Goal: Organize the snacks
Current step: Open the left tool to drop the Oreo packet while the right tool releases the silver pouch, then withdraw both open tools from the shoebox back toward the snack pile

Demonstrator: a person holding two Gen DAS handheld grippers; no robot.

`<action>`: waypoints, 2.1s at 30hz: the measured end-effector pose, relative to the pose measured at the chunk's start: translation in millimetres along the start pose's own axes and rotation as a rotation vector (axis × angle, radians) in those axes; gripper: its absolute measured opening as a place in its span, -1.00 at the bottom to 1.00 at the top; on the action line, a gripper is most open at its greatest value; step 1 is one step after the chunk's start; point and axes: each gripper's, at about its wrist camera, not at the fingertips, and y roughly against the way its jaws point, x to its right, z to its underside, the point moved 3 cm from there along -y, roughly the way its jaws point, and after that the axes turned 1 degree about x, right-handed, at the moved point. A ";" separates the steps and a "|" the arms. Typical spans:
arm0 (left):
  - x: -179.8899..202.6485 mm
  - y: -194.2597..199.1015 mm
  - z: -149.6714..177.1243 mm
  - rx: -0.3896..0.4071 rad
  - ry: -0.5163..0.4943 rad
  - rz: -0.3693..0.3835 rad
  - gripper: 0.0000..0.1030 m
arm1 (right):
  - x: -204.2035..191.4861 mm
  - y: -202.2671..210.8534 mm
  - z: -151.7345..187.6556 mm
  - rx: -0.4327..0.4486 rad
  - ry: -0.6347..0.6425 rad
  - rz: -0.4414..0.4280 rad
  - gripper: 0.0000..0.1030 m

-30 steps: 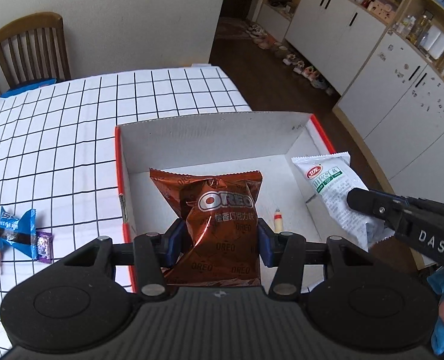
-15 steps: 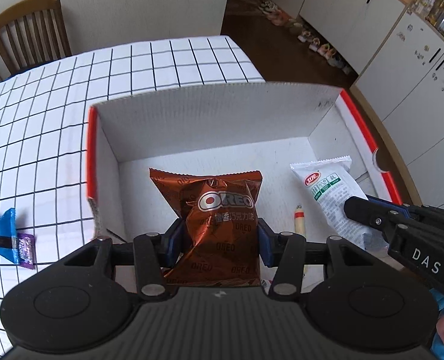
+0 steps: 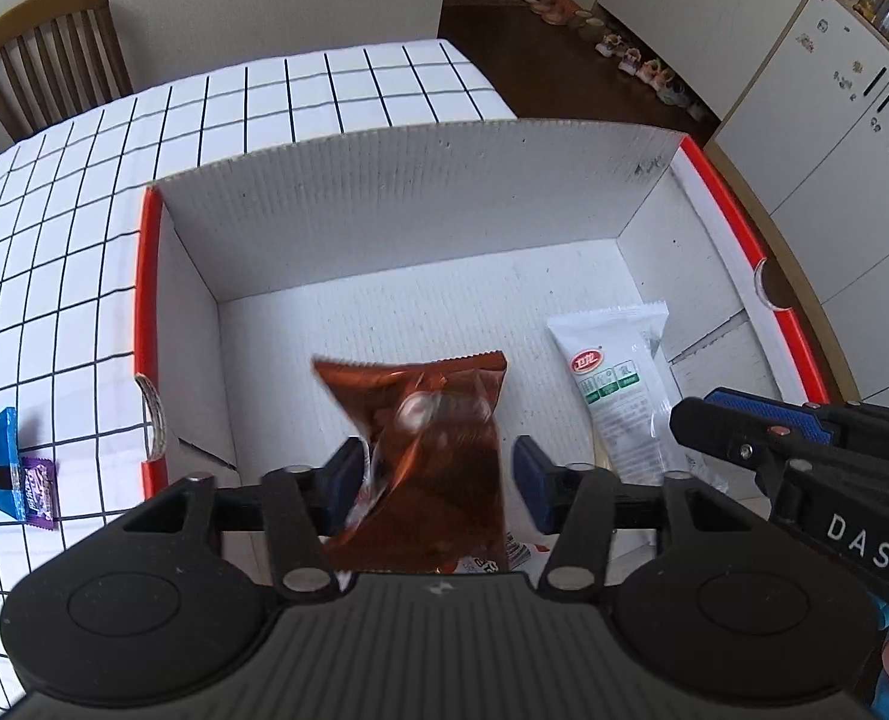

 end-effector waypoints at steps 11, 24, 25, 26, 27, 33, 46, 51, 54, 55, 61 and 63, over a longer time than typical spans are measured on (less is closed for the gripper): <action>-4.8 29.0 6.2 0.056 0.011 0.004 0.24 | -3.6 20.1 -0.9 0.010 0.019 -0.040 -0.35; -11.4 84.5 20.6 0.171 -0.007 0.027 0.24 | -18.4 54.0 1.0 0.065 0.069 -0.059 -0.13; -11.9 89.0 21.8 0.181 -0.010 0.030 0.24 | -20.4 57.0 1.3 0.071 0.073 -0.060 -0.12; -12.8 93.1 23.1 0.188 -0.012 0.034 0.24 | -22.8 59.6 1.3 0.077 0.077 -0.060 -0.11; -13.6 97.3 24.4 0.196 -0.014 0.041 0.24 | -25.3 62.1 1.1 0.083 0.083 -0.060 -0.08; -23.6 122.2 33.4 0.242 -0.025 0.066 0.24 | -39.1 77.3 3.6 0.119 0.096 -0.063 0.02; -66.5 167.5 60.2 0.314 -0.036 0.093 0.24 | -86.5 107.0 17.9 0.201 0.134 -0.041 0.36; -87.5 187.6 74.0 0.352 -0.041 0.097 0.24 | -107.0 114.3 25.0 0.231 0.135 -0.038 0.46; -99.7 197.7 83.2 0.378 -0.057 0.081 0.25 | -120.6 117.8 30.4 0.248 0.142 -0.036 0.56; -103.7 201.2 86.9 0.387 -0.063 0.077 0.34 | -125.5 118.3 32.7 0.254 0.144 -0.032 0.60; -129.0 219.0 106.3 0.429 -0.077 0.071 0.50 | -152.3 119.3 48.5 0.280 0.139 -0.025 0.72; -138.8 223.6 112.3 0.435 -0.074 0.073 0.50 | -161.3 117.9 53.2 0.281 0.142 -0.027 0.76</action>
